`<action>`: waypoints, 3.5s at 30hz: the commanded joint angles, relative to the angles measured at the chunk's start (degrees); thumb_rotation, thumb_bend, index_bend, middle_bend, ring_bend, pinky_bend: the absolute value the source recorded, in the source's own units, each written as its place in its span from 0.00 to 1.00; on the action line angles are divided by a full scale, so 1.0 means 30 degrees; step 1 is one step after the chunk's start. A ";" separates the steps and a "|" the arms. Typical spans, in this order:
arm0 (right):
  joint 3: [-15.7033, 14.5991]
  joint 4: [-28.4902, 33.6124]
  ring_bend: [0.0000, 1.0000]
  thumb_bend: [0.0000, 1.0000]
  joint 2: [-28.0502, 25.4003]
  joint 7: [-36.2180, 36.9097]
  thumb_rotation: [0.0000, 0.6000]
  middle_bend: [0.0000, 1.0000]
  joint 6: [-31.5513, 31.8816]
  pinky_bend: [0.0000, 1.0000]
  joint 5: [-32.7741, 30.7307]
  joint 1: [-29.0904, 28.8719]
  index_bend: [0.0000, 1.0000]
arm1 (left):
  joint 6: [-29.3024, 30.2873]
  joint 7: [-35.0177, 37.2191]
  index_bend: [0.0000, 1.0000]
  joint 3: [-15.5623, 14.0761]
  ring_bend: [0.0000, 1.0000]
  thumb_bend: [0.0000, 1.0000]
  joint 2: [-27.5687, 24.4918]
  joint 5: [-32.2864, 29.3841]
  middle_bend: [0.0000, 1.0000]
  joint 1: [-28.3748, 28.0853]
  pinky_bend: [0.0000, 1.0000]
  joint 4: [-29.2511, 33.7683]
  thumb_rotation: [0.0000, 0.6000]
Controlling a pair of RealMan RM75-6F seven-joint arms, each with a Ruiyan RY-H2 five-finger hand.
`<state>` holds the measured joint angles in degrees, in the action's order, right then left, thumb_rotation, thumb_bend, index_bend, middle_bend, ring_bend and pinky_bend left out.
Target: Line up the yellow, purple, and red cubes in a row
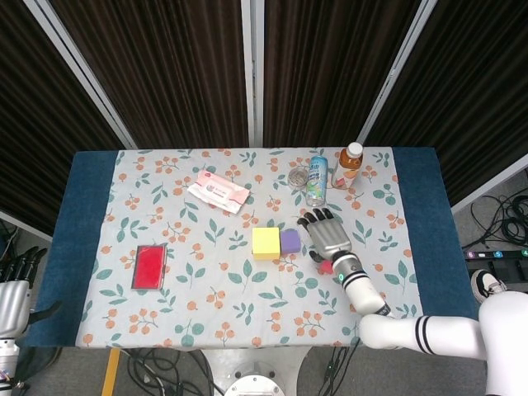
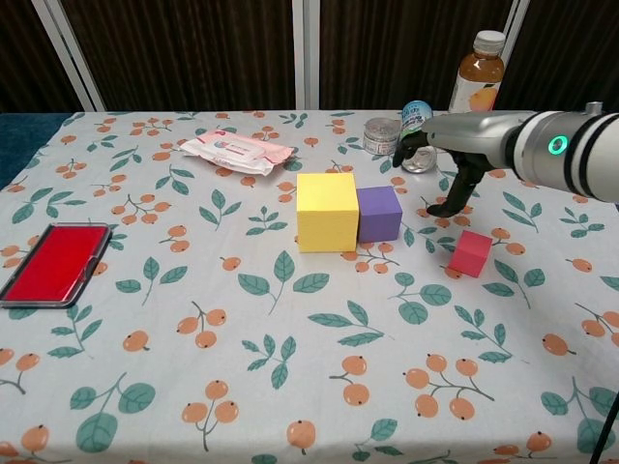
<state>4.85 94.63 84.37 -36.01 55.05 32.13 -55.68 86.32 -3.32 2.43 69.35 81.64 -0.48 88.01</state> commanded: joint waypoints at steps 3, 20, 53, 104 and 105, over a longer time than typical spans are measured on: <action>-0.1853 0.1050 0.00 0.23 -0.2383 0.1545 1.00 0.10 -0.0672 0.00 0.4434 0.1641 0.27 | 0.0032 -0.0069 0.17 0.0006 0.14 0.14 -0.0011 0.0062 0.19 -0.0016 0.16 0.0094 1.00; -0.3873 -0.2337 0.00 0.23 -0.2177 0.2414 1.00 0.11 -0.0721 0.00 1.1940 0.3374 0.30 | 0.0220 -0.0343 0.17 -0.0056 0.14 0.14 -0.0451 0.0197 0.19 0.0072 0.16 0.0928 1.00; -0.2948 -0.5613 0.00 0.29 0.0183 0.3809 1.00 0.15 -0.0543 0.00 1.5315 0.5086 0.42 | 0.0063 -0.0010 0.17 -0.0164 0.14 0.14 -0.0519 0.0202 0.19 0.0117 0.16 0.0947 1.00; 0.1832 -0.5422 0.00 0.28 0.4322 -0.3047 1.00 0.12 -0.0109 0.00 -0.0229 0.0886 0.43 | -0.0162 0.0699 0.17 -0.0220 0.14 0.14 -0.0361 0.0295 0.19 0.0050 0.16 0.0264 1.00; 0.1823 -0.5419 0.00 0.28 0.4343 -0.3080 1.00 0.12 -0.0097 0.00 -0.0267 0.0857 0.42 | -0.0162 0.0711 0.17 -0.0221 0.14 0.14 -0.0357 0.0292 0.19 0.0054 0.16 0.0252 1.00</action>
<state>10.34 78.39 97.36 -45.21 54.74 31.35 -53.07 85.84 -1.18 1.77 68.28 82.51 -0.32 88.76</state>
